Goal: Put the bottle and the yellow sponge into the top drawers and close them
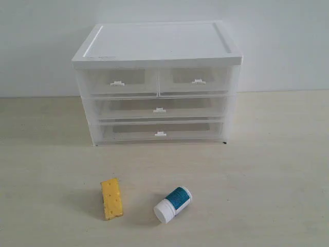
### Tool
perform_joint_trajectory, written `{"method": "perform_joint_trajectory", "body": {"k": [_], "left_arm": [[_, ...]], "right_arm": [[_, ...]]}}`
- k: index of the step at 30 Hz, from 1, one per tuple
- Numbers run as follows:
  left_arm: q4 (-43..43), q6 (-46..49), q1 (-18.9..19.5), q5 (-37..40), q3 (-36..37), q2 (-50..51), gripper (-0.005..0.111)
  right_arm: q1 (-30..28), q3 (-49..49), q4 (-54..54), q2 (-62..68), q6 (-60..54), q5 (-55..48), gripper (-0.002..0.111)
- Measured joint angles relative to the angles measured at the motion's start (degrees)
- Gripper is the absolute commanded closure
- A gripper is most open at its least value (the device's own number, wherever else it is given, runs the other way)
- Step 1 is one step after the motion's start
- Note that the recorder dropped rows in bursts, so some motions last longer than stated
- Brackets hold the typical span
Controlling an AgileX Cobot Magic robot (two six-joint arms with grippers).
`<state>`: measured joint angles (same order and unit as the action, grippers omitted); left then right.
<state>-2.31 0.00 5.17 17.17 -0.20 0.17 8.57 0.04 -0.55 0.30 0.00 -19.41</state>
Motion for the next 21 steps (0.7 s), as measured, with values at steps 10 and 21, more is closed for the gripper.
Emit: {"method": "perform_joint_trajectory", "body": {"k": [10,21], "left_arm": [[0.00,0.00,0.00,0.00,0.00,0.00,0.103],[0.00,0.00,0.00,0.00,0.00,0.00,0.103]], "right_arm": [[0.00,0.00,0.00,0.00,0.00,0.00,0.108],[0.00,0.00,27.70,0.00,29.25,0.00,0.108]]}}
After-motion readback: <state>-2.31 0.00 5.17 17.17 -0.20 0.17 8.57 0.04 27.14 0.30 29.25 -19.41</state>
